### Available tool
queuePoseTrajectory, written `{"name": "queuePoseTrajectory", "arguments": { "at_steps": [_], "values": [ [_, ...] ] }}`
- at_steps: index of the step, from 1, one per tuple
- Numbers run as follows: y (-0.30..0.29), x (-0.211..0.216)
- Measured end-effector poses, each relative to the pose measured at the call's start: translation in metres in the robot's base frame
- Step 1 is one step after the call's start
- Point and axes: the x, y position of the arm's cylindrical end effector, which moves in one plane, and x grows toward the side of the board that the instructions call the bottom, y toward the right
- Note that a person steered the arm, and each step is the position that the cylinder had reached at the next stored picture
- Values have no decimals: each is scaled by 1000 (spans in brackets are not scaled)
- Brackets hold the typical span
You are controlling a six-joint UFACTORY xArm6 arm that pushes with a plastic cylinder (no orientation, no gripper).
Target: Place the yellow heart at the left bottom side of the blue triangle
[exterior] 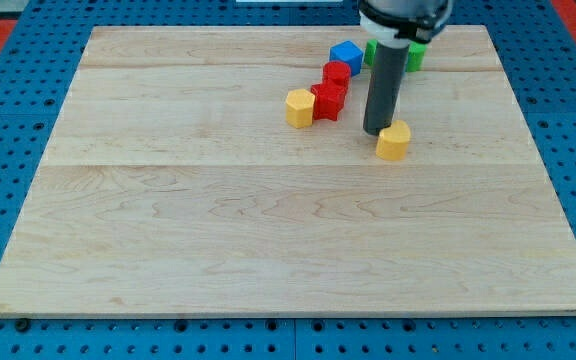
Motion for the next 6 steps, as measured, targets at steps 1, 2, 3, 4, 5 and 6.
{"name": "queuePoseTrajectory", "arguments": {
  "at_steps": [1, 2, 3, 4, 5, 6],
  "values": [
    [-23, 35],
    [-6, 60],
    [13, 22],
    [13, -21],
    [21, -37],
    [24, 21]
  ]
}}
